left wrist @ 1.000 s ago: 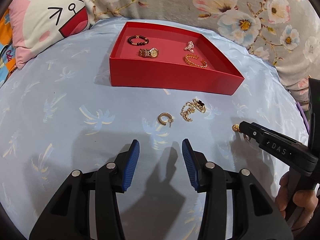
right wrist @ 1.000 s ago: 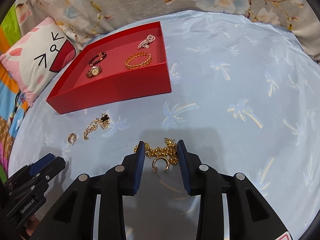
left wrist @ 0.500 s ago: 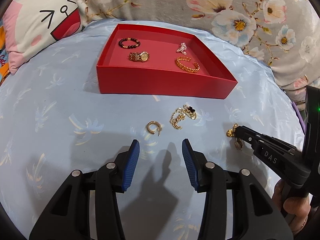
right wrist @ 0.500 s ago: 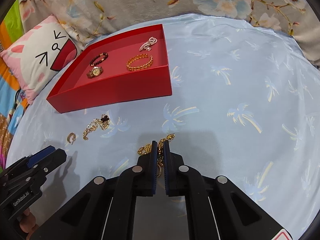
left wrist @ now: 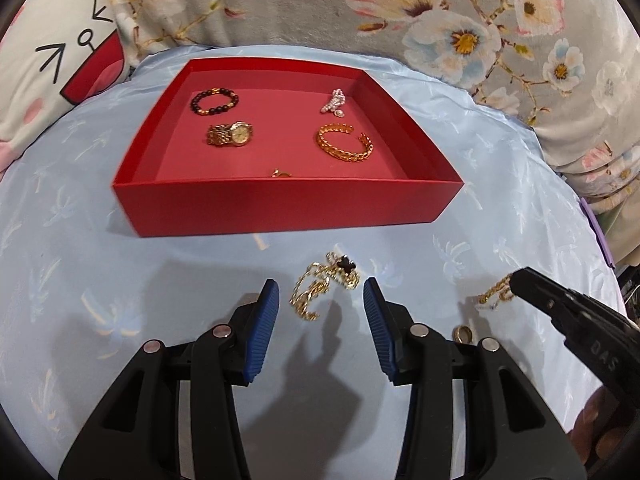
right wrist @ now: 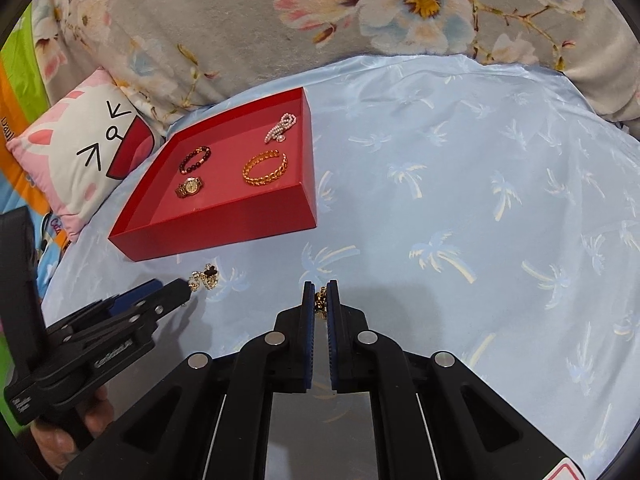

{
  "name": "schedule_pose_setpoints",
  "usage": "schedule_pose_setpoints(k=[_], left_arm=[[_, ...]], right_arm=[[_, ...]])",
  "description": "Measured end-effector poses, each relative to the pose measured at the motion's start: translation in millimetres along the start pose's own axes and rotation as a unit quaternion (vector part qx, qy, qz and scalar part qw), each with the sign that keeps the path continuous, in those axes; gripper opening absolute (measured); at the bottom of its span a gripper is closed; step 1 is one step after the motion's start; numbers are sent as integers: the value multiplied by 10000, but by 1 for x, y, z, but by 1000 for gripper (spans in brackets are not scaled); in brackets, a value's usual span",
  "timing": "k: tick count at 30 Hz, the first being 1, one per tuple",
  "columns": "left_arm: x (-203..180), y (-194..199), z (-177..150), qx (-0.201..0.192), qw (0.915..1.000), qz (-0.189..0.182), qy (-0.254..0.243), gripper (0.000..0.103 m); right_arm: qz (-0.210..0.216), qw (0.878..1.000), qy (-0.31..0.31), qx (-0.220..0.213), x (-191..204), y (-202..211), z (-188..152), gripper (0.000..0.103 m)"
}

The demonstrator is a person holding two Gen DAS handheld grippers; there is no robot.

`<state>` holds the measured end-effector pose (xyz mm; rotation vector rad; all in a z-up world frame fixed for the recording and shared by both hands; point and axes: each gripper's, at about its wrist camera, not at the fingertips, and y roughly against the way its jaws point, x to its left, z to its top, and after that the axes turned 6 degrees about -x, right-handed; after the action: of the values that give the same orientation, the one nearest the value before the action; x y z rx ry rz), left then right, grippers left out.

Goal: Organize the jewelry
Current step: 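Grasp the gold clover-pendant chain with the left gripper while the right holds its chain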

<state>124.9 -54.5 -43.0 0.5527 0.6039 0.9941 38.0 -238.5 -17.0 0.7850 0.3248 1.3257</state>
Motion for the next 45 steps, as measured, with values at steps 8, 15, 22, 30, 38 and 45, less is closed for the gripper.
schedule_pose_setpoints(k=[8,15,22,30,38,45], left_arm=[[-11,-21,3,-5,9994,210,-273,31],[-14,-23,2,-45,9987,296,-403,7],[-10,-11,4,-52,9995,121,-272,0],[-5,33,16,-269,9993,-253,6,0],[0,74,42,-593,9974,-384,134,0],[2,91,62,-861,9954,-399,109,0]], right_arm=[[63,9999,-95,80,-6,-4,-2,5],[108,9998,-136,97,-7,-7,-1,5],[143,9998,-159,25,-8,1,3,5],[253,9994,-133,-217,-3,28,17,5],[424,9978,-12,-511,9,53,40,5],[536,9958,162,-725,24,63,62,5]])
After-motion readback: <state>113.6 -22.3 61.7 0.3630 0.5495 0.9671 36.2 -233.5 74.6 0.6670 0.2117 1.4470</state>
